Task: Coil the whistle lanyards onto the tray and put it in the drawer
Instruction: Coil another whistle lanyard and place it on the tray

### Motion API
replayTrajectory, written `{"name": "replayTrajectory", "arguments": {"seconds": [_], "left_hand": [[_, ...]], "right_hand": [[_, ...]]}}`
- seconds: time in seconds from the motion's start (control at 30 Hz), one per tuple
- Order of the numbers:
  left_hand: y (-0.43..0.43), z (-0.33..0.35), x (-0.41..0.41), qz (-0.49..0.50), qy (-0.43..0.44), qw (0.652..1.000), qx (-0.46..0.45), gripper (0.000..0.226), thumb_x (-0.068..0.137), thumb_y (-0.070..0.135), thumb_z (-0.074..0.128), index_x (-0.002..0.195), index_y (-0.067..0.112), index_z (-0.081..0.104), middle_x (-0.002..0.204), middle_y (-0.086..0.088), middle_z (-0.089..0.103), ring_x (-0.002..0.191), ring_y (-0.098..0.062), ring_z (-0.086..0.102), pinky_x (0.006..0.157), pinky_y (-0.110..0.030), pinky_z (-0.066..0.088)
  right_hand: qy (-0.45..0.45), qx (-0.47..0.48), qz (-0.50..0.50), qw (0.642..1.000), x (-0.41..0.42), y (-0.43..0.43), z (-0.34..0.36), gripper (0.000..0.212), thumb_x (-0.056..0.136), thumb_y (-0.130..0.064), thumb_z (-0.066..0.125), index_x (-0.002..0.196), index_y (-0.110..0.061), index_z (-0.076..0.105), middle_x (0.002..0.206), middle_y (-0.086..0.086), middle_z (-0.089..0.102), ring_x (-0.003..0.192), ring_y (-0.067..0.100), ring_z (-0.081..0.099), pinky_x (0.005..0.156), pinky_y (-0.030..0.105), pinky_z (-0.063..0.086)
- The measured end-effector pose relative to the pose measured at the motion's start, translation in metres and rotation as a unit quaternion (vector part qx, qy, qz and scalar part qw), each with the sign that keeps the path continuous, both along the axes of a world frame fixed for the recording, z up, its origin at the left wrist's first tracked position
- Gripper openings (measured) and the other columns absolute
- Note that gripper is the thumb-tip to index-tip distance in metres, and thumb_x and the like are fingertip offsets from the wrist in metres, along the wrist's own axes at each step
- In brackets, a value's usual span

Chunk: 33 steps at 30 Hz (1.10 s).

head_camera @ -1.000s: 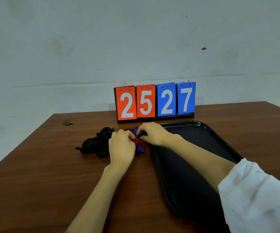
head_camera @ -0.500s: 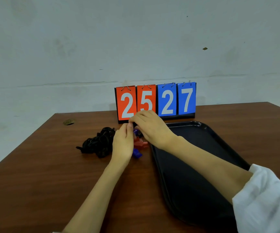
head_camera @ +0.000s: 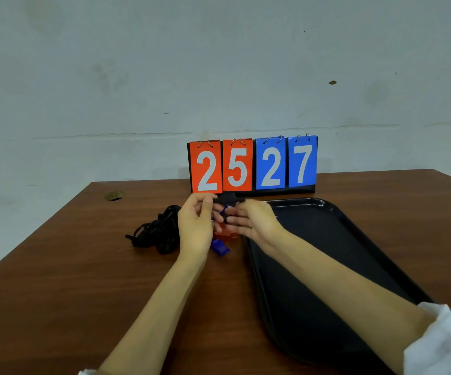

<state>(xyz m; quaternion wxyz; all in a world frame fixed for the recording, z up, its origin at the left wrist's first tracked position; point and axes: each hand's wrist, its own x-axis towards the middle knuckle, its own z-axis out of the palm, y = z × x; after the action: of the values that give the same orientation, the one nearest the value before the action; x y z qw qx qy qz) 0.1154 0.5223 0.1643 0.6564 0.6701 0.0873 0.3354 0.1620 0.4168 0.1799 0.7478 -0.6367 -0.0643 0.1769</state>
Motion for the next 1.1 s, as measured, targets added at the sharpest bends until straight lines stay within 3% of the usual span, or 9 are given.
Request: {"name": "replayTrajectory", "arguments": {"seconds": [0.1,0.2,0.33,0.47,0.6,0.73,0.83,1.0,1.1], "left_hand": [[-0.004,-0.001,-0.002,0.031,-0.009,0.999,0.011,0.012,0.096,0.016,0.049,0.092,0.014,0.061,0.077,-0.003,0.065,0.06,-0.006,0.062,0.057,-0.024,0.053],[-0.008,-0.002,-0.004,0.037,-0.014,0.999,0.001,0.012,0.096,0.014,0.048,0.096,0.006,0.058,0.073,-0.004,0.063,0.05,-0.003,0.061,0.047,-0.014,0.049],[-0.013,-0.007,-0.004,0.015,0.004,0.998,0.061,0.012,0.095,0.015,0.05,0.094,0.008,0.06,0.072,-0.006,0.064,0.052,-0.012,0.059,0.045,-0.019,0.048],[-0.021,-0.005,-0.004,-0.081,0.051,0.989,0.11,0.014,0.091,0.015,0.058,0.104,0.015,0.055,0.061,-0.001,0.06,0.044,-0.003,0.052,0.043,-0.013,0.041],[-0.016,0.009,-0.005,-0.145,0.122,0.958,0.216,0.025,0.086,0.02,0.065,0.109,0.026,0.056,0.071,0.005,0.064,0.05,0.0,0.058,0.048,-0.009,0.043],[0.017,0.053,0.011,-0.256,0.278,0.862,0.336,0.018,0.085,0.029,0.067,0.101,0.024,0.062,0.061,0.001,0.058,0.04,-0.004,0.041,0.04,-0.015,0.032],[0.04,0.089,0.023,-0.271,0.32,0.833,0.361,0.017,0.083,0.024,0.069,0.092,0.01,0.066,0.056,-0.006,0.048,0.041,-0.01,0.034,0.039,-0.017,0.029],[0.063,0.127,0.029,-0.315,0.365,0.809,0.337,0.024,0.078,0.028,0.073,0.071,0.009,0.06,0.047,0.001,0.036,0.04,-0.012,0.025,0.04,-0.021,0.021],[0.078,0.134,0.029,-0.332,0.422,0.773,0.337,0.036,0.08,0.032,0.071,0.065,0.009,0.049,0.046,0.001,0.033,0.038,-0.011,0.023,0.041,-0.02,0.022]], "right_hand": [[0.114,0.131,0.082,0.981,-0.013,-0.002,0.006,0.02,0.094,-0.005,0.041,0.102,-0.004,0.059,0.106,0.015,0.065,0.09,0.023,0.064,0.081,0.035,0.053],[0.076,0.132,0.088,0.984,-0.022,-0.003,0.0,0.014,0.09,-0.004,0.049,0.088,-0.01,0.061,0.089,0.01,0.064,0.078,0.018,0.06,0.086,0.033,0.05],[0.096,0.164,0.005,0.982,-0.023,-0.005,-0.008,0.011,0.087,-0.016,0.063,0.096,-0.012,0.066,0.094,0.007,0.07,0.088,0.017,0.065,0.079,0.031,0.053],[0.157,0.252,-0.029,0.955,-0.009,-0.018,0.001,0.029,0.09,-0.027,0.058,0.113,-0.009,0.06,0.106,0.009,0.068,0.101,0.021,0.064,0.078,0.033,0.053],[0.14,0.304,-0.02,0.942,0.003,-0.042,0.014,0.028,0.097,-0.029,0.046,0.11,-0.006,0.055,0.081,0.006,0.064,0.078,0.019,0.064,0.079,0.039,0.053],[0.07,0.256,-0.05,0.963,0.017,-0.07,0.013,0.025,0.098,-0.033,0.041,0.111,-0.014,0.051,0.059,-0.003,0.044,0.049,0.007,0.039,0.057,0.024,0.046],[0.017,0.19,-0.055,0.98,0.027,-0.093,0.012,0.027,0.099,-0.035,0.039,0.113,-0.013,0.048,0.06,-0.004,0.042,0.043,0.005,0.027,0.04,0.018,0.027],[-0.12,-0.047,-0.079,0.989,0.029,-0.108,0.016,0.024,0.095,-0.034,0.047,0.099,-0.012,0.053,0.067,-0.001,0.048,0.044,0.004,0.035,0.04,0.017,0.028],[-0.241,-0.225,-0.112,0.937,0.026,-0.109,0.012,0.023,0.094,-0.038,0.049,0.098,-0.016,0.053,0.08,-0.006,0.054,0.063,0.001,0.049,0.051,0.015,0.034]]}}
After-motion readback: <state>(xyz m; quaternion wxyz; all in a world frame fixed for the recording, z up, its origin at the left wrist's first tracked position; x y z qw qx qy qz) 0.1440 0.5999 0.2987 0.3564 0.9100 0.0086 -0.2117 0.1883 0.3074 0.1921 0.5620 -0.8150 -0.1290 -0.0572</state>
